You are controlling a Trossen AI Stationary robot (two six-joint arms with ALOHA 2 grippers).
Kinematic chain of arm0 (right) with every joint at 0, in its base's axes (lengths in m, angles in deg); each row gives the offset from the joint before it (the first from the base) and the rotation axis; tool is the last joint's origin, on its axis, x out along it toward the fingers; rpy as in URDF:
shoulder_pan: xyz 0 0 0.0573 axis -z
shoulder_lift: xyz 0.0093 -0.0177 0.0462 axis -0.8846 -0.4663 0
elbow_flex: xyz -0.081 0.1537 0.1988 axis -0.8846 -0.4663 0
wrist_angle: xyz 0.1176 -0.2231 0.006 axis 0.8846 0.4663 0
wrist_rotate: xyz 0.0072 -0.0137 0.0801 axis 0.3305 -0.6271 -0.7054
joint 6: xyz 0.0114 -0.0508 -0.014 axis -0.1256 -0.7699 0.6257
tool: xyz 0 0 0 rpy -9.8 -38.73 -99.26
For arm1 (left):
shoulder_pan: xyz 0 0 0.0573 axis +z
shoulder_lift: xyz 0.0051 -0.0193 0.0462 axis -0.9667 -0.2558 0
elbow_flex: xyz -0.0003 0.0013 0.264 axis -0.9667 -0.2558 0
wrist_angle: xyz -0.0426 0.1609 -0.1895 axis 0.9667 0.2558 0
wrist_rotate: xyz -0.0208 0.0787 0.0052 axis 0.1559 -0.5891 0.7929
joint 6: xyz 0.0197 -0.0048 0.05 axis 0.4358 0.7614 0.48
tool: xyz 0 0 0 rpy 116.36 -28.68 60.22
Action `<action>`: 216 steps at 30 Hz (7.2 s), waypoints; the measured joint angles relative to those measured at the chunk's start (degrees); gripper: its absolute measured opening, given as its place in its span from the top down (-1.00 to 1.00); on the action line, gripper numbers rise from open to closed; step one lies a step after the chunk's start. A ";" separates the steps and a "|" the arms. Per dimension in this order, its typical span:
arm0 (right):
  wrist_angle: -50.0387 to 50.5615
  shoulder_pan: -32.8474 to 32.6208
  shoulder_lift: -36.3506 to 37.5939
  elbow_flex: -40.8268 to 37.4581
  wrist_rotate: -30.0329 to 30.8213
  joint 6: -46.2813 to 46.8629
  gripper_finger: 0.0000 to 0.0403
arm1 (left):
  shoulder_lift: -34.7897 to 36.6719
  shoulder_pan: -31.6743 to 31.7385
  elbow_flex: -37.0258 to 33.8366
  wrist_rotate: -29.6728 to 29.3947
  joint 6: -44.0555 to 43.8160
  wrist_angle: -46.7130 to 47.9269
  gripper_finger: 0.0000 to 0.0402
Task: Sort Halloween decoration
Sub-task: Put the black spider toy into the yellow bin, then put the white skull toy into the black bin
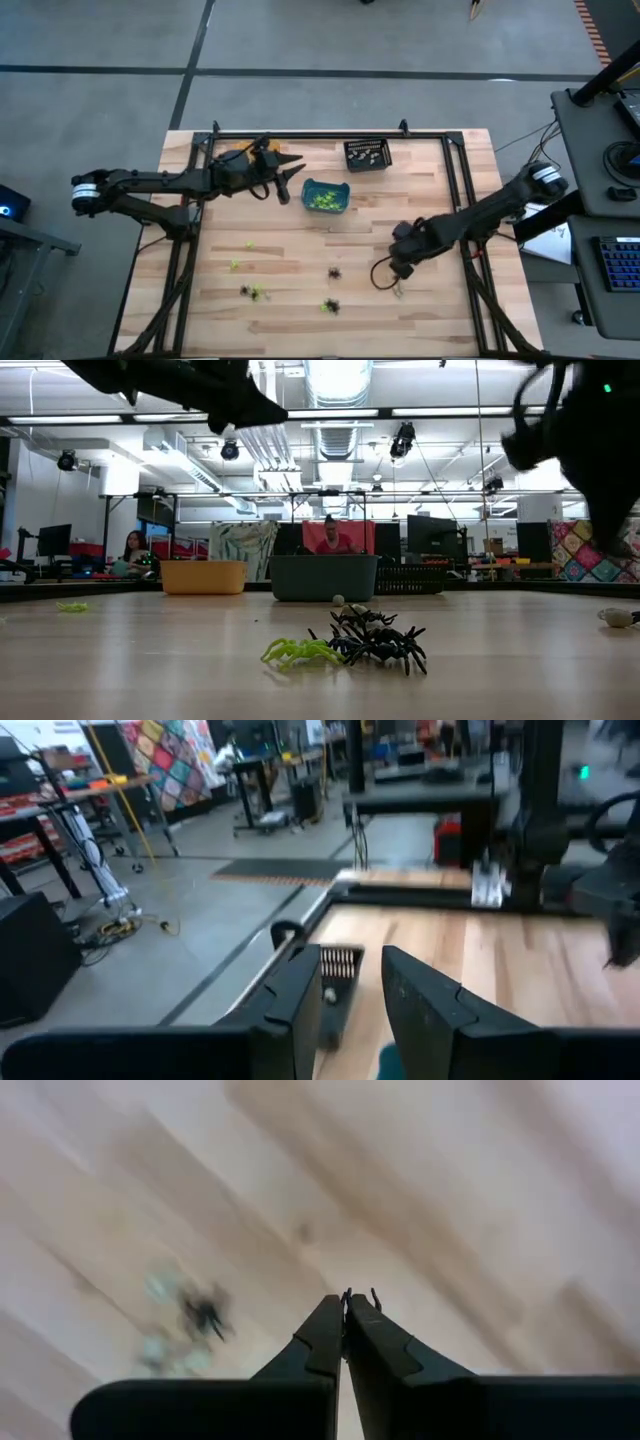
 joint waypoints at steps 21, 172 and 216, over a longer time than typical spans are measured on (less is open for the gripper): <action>-55.55 14.72 8.50 -0.22 18.33 -53.77 0.96 | 14.92 -0.01 -6.54 0.24 -9.55 -2.14 0.55; -55.87 20.00 -25.22 5.04 6.43 -68.57 0.13 | 14.77 -1.74 -18.62 7.48 -23.23 -3.67 0.55; -58.91 18.88 -29.33 5.66 5.52 -67.02 0.94 | 14.75 -1.78 -18.62 7.86 -24.30 -3.89 0.55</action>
